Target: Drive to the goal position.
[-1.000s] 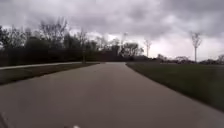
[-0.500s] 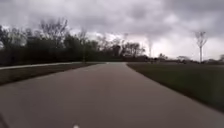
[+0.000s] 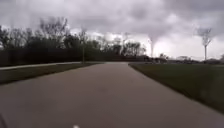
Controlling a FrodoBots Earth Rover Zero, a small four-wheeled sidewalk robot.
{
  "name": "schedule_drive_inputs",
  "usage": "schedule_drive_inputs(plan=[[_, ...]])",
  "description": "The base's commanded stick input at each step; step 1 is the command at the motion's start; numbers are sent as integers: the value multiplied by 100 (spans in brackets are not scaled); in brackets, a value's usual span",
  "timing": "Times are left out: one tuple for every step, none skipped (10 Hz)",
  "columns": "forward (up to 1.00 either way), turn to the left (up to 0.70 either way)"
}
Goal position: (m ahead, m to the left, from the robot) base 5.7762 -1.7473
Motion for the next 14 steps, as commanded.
schedule_drive_inputs(plan=[[100, 0], [100, 0], [100, 0], [100, 0], [100, 0], [100, 0], [100, 0], [100, 0], [100, 0], [100, 0], [100, 0], [100, 0], [100, 0], [100, 0]])
